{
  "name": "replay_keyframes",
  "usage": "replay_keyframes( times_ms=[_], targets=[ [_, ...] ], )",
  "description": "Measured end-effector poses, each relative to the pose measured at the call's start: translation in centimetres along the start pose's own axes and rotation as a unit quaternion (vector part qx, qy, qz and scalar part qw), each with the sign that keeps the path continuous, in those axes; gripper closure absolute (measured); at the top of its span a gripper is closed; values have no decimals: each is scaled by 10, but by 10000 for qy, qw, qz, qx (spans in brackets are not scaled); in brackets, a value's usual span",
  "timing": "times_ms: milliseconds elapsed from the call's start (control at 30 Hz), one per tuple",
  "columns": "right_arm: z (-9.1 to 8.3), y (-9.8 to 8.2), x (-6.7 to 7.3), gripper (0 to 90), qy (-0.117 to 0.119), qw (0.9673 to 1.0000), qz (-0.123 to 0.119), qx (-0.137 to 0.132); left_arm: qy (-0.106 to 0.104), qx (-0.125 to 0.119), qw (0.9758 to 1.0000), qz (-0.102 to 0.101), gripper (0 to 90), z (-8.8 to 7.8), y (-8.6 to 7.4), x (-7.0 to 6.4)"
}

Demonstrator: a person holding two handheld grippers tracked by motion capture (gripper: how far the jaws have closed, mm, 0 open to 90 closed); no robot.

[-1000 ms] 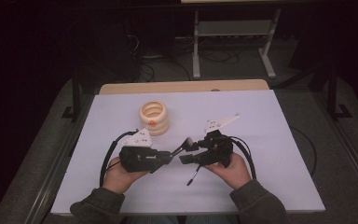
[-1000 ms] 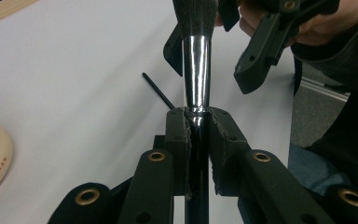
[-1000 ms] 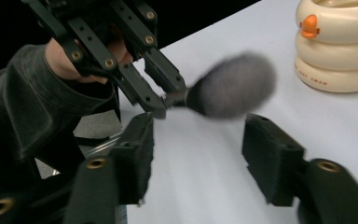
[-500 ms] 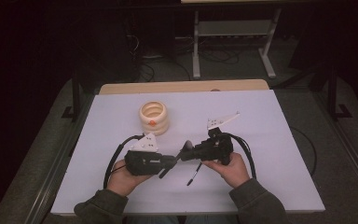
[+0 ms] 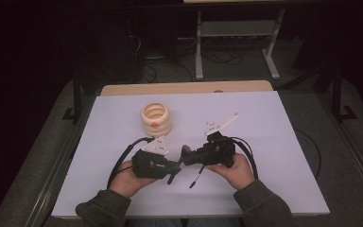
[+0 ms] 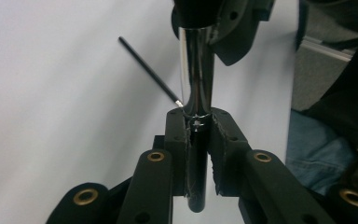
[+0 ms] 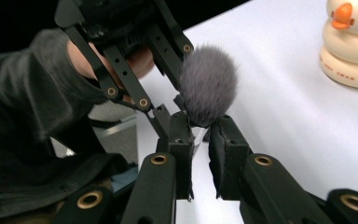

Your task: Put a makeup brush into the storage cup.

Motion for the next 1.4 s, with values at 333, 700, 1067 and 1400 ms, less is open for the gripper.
replay_keyframes(
  times_ms=[333,700,1067,1400],
  targets=[
    [-1,0,3,783,35,9999,-150,6,-136,73,9999,-74,785,2,2,0],
    [-9,-2,-2,615,-244,9996,-116,-129,121,-246,9995,-171,795,-7,5,7],
    [-30,-22,-16,511,-777,9967,24,-235,194,-408,9985,-294,795,-15,5,17],
    [-45,-37,-25,453,-1190,9925,93,-272,317,-534,9971,-441,795,-26,7,30]
  ],
)
Point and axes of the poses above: each handheld gripper's, and its own axes: z roughly forward along the jaws, y roughly out of its top, x roughly to its left, the point moved 6 cm from there along z, roughly forward along the jaws, and after that the axes turned 10 degrees about -y, right-handed, at the moved point
